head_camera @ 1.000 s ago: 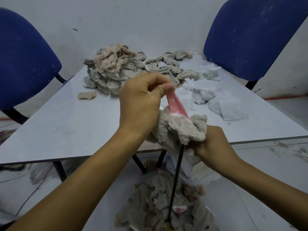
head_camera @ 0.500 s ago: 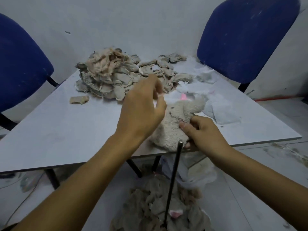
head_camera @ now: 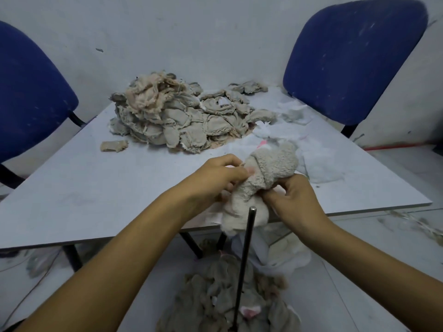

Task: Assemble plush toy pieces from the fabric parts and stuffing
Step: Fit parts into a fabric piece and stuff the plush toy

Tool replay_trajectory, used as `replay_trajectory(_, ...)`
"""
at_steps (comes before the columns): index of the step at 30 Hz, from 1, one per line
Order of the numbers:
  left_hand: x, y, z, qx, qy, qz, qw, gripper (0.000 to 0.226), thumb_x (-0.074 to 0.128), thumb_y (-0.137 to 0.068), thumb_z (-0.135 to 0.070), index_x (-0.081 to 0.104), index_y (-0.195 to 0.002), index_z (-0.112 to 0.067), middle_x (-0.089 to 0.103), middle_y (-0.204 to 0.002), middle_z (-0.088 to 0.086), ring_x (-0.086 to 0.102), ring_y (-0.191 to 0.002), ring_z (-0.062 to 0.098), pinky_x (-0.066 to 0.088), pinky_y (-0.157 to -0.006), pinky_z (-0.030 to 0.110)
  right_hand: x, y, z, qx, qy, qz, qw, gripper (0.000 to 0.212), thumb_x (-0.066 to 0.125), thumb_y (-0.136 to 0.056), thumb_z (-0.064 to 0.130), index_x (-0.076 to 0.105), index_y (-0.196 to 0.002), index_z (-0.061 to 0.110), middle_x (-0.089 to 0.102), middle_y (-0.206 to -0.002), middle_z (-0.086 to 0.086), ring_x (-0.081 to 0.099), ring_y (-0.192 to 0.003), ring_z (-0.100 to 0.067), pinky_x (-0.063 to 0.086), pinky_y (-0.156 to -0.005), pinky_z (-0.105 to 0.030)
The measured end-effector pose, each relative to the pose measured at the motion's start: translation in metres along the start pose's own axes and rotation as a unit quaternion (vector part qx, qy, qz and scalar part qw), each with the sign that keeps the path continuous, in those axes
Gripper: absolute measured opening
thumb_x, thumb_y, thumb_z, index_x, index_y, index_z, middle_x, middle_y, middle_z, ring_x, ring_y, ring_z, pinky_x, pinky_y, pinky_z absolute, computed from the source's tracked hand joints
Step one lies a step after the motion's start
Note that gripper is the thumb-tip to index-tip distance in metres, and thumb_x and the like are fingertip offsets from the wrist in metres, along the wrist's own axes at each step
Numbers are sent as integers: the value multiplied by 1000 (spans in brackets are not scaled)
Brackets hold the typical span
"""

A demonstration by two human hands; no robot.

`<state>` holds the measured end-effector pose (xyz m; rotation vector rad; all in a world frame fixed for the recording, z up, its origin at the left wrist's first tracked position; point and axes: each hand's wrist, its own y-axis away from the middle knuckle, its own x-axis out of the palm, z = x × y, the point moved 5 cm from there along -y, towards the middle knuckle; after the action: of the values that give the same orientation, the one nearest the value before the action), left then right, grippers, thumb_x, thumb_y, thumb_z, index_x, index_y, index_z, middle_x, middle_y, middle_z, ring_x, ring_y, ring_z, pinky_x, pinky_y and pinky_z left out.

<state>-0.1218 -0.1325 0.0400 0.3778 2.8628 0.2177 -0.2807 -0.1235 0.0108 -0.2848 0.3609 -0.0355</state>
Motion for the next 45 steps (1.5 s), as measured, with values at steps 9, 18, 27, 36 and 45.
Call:
replay_trajectory(9, 9, -4, 2, 0, 95, -34, 995, 16, 55, -91, 6, 57, -86, -10, 46, -60, 1, 39, -43, 7, 32, -43, 18, -5, -1, 0, -9, -18, -50, 999, 16, 76, -78, 2, 72, -94, 2, 74, -92, -11, 70, -90, -28, 57, -77, -49)
replay_trajectory(18, -7, 2, -10, 92, 45, -168, 980, 22, 65, -83, 9, 68, -87, -12, 67, -81, 9, 64, -79, 23, 55, -77, 35, -2, -6, -2, 35, 0, -34, 999, 17, 69, -79, 1, 67, -94, 9, 72, -87, -6, 68, -85, -23, 56, -77, -45)
replay_trajectory(27, -14, 25, -53, 422, -380, -219, 793, 31, 66, -88, 0, 57, -117, -10, 65, -89, 4, 63, -80, 21, 55, -70, 43, -25, -3, 55, -257, 185, -146, 937, 38, 65, -86, 36, 54, -117, 17, 43, -116, -5, 47, -105, -23, 45, -83, -28)
replay_trajectory(36, -12, 1, -22, 266, -142, -112, 947, 30, 73, -87, -8, 58, -100, -30, 70, -82, -1, 67, -74, 14, 58, -74, 41, 2, -5, 41, -199, 377, -41, 904, 44, 75, -76, 37, 58, -116, 26, 42, -125, -5, 41, -113, -28, 48, -77, -48)
replay_trajectory(45, 3, 2, -16, 240, -232, -103, 937, 33, 62, -87, -11, 56, -111, -33, 66, -87, -7, 63, -76, 9, 55, -72, 32, 11, -4, 43, -244, 375, -27, 894, 38, 67, -85, 18, 55, -120, 17, 63, -100, -4, 59, -84, -30, 48, -60, -41)
